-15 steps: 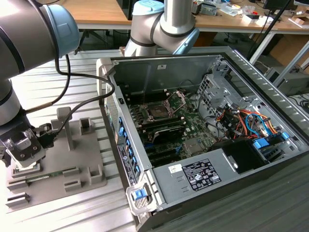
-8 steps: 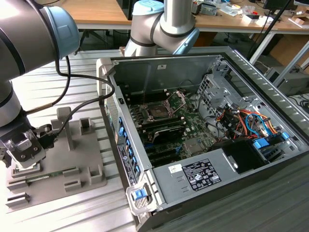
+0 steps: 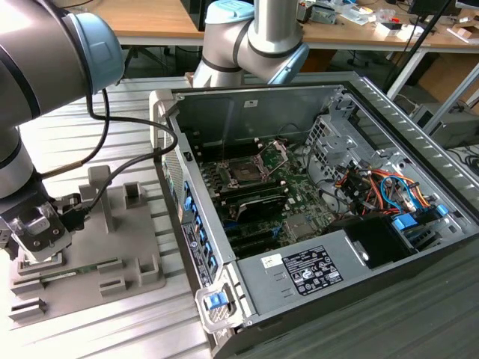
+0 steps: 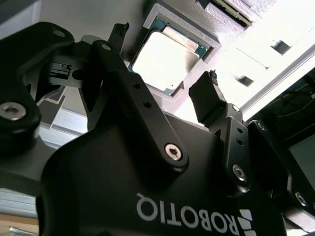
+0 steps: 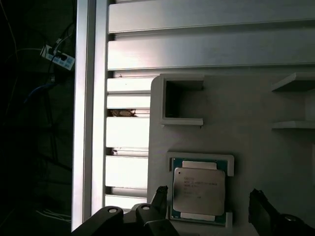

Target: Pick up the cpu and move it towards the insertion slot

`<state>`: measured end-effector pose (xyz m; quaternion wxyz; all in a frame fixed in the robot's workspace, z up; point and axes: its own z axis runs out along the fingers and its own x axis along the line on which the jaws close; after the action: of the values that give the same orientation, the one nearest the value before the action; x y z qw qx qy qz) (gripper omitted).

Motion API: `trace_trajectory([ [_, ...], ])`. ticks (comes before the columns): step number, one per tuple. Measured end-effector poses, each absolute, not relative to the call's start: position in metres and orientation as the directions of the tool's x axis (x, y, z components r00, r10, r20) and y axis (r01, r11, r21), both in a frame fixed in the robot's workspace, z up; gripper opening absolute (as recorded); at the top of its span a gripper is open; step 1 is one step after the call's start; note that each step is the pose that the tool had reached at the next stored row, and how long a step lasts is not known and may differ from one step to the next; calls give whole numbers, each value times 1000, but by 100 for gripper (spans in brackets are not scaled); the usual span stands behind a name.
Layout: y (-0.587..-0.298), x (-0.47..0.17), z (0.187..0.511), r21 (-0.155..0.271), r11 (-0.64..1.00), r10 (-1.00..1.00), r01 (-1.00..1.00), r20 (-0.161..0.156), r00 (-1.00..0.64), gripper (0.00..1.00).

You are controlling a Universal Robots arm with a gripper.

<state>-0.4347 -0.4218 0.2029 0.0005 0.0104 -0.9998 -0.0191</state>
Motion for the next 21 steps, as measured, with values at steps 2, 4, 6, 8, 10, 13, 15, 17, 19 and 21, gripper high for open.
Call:
trace_trajectory([
  [2,-422,-435,202,38,999,-21,-21,1,-1000,75],
  [4,-422,-435,202,38,999,-21,-21,1,-1000,75],
  [6,-421,-435,201,38,999,-21,-21,1,-1000,75],
  [8,-421,-435,201,38,999,-21,-21,1,-1000,75],
  [10,-421,-435,200,38,999,-21,-21,1,-1000,75],
  [13,-421,-435,200,38,999,-21,-21,1,-1000,75],
  [15,-421,-435,199,38,999,-21,-21,1,-1000,75],
  [17,-421,-435,198,38,999,-21,-21,0,-1000,75],
  [19,-421,-435,197,38,999,-21,-21,0,-1000,75],
  [21,-421,-435,196,38,999,-21,-21,0,-1000,75],
])
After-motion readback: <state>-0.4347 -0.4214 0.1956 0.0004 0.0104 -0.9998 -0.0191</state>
